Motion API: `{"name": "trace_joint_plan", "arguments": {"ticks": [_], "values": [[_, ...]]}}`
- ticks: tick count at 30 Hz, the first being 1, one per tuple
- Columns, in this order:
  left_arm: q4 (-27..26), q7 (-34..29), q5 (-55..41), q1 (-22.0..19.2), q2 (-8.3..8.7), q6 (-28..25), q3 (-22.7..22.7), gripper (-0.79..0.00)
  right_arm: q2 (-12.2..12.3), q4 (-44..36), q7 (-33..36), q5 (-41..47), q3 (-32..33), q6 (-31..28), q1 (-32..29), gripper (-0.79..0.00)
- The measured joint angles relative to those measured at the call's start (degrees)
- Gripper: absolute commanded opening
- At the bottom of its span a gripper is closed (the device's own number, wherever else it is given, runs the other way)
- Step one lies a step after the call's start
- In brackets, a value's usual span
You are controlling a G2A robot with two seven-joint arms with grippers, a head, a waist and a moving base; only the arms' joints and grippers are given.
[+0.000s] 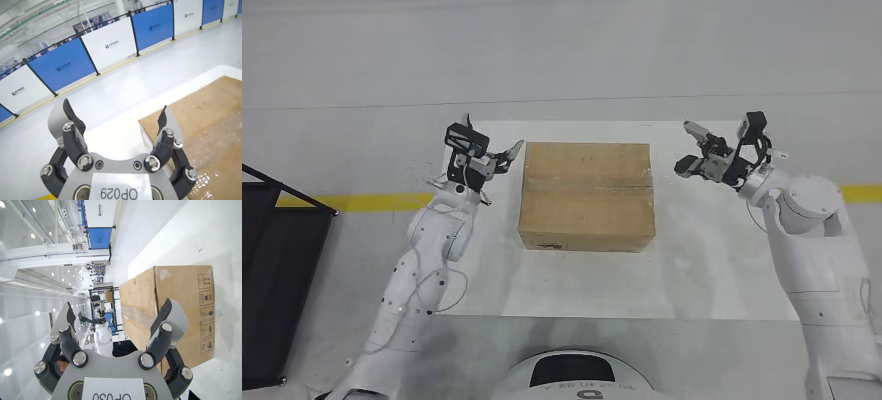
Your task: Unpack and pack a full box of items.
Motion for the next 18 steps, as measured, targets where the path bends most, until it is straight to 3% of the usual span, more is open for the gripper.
{"name": "trace_joint_plan", "arguments": {"ticks": [4,18], "values": [[-1.45,-1.18,0.06,1.69,0.62,-0.02,-4.74,-0.001,0.02,1.76,0.11,1.57,0.79,-0.28,-0.51,-0.001],[-1.37,-1.16,0.02,1.66,0.60,0.00,-4.38,0.000,0.02,1.74,0.10,1.52,0.77,-0.22,-0.49,0.000]]}}
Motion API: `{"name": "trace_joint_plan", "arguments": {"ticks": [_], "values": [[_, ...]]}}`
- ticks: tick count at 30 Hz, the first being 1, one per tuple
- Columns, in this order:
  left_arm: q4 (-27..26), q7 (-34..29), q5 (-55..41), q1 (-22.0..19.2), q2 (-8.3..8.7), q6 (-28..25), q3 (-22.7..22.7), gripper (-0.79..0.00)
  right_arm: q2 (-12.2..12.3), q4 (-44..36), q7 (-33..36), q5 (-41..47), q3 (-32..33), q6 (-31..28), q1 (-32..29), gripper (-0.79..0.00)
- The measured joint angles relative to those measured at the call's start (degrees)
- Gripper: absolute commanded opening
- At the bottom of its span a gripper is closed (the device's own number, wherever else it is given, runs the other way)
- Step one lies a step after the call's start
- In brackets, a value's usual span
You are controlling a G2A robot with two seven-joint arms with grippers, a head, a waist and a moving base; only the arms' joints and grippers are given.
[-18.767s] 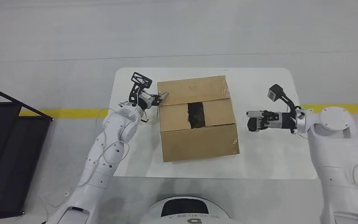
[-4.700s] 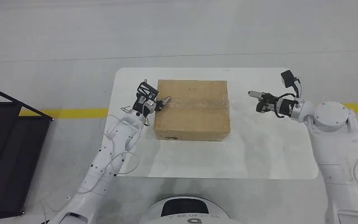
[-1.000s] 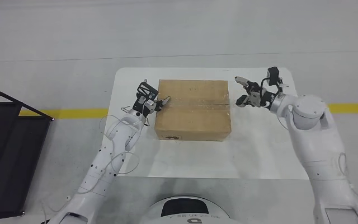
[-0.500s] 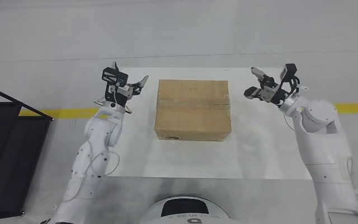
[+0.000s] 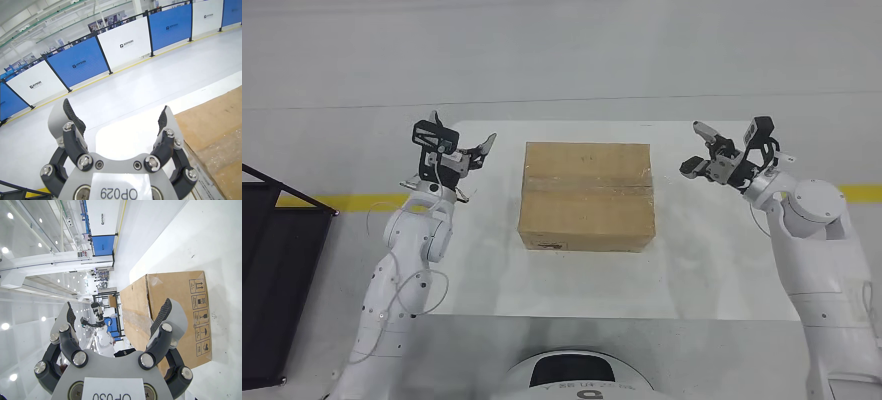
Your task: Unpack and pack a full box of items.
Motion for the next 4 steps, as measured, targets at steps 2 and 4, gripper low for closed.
{"name": "trace_joint_plan", "arguments": {"ticks": [2,4], "values": [[0.00,0.00,0.00,0.00,0.00,0.00,0.00,0.000,0.00,0.00,0.00,0.00,0.00,0.00,0.00,0.000],[0.00,0.00,0.00,0.00,0.00,0.00,0.00,0.000,0.00,0.00,0.00,0.00,0.00,0.00,0.00,-0.001]]}}
